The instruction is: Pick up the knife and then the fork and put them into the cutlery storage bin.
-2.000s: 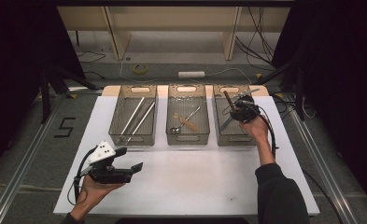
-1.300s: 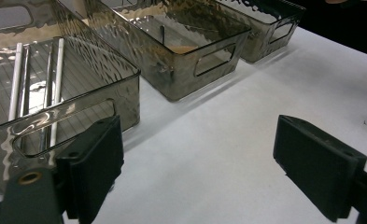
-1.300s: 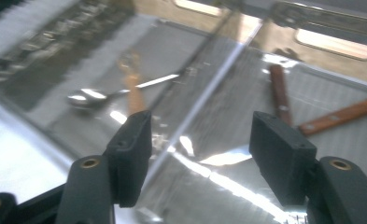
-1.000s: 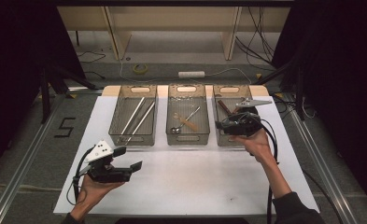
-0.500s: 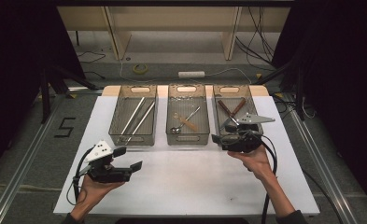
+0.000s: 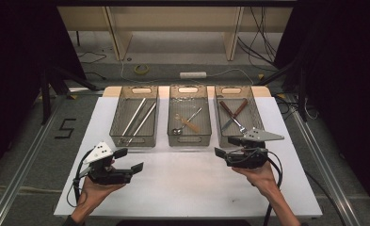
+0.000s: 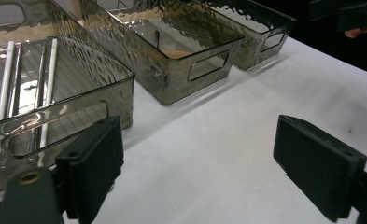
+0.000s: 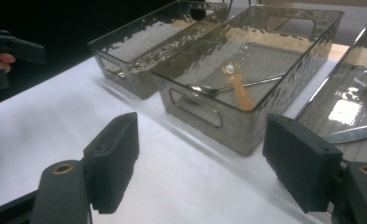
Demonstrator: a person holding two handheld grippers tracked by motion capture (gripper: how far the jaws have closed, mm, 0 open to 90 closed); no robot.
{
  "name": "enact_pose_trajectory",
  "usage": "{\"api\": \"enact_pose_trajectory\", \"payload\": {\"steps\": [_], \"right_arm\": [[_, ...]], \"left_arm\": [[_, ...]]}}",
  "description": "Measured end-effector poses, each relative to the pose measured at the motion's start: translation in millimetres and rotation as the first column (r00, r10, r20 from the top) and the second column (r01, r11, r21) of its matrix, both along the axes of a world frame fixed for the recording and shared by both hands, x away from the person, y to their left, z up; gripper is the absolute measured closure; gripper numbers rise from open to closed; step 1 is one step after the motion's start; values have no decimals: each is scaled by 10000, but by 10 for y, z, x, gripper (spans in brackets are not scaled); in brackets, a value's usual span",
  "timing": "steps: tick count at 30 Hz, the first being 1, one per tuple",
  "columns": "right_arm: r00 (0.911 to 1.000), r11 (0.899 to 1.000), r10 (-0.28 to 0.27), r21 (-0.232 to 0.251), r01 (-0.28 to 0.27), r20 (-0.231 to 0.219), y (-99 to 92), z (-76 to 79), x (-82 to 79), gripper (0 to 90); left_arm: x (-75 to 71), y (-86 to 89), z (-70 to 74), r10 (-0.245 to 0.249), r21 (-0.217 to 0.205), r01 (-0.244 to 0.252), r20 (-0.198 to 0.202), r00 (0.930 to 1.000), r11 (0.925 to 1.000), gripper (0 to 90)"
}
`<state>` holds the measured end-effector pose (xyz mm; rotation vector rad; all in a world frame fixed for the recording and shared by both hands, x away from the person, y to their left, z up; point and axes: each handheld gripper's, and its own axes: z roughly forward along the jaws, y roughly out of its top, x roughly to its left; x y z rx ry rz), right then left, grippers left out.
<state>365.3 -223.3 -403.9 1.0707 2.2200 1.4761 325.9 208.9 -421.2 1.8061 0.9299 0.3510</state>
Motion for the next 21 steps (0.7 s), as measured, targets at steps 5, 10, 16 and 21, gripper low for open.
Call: {"api": "enact_pose_trajectory", "payload": {"steps": [5,10,16,21], "right_arm": [[9999,9998,112,180,-114,91,-40,-59,-110,266],[9998,9995,178,272,-181,129,-75,-128,-204,257],[9997,9990,162,420,-171,208,-137,-180,-322,242],[9999,9994,36,344,-41,163,-187,-226,-373,235]], "left_arm": [[0,8,2,-20,-83,20,-55,10000,10000,156],[-2,13,1,-44,-199,42,-84,10000,9998,156],[-9,12,-1,-77,-348,71,-158,9998,9994,155],[-14,1,-5,-121,-381,113,-183,9998,9992,156]]}}
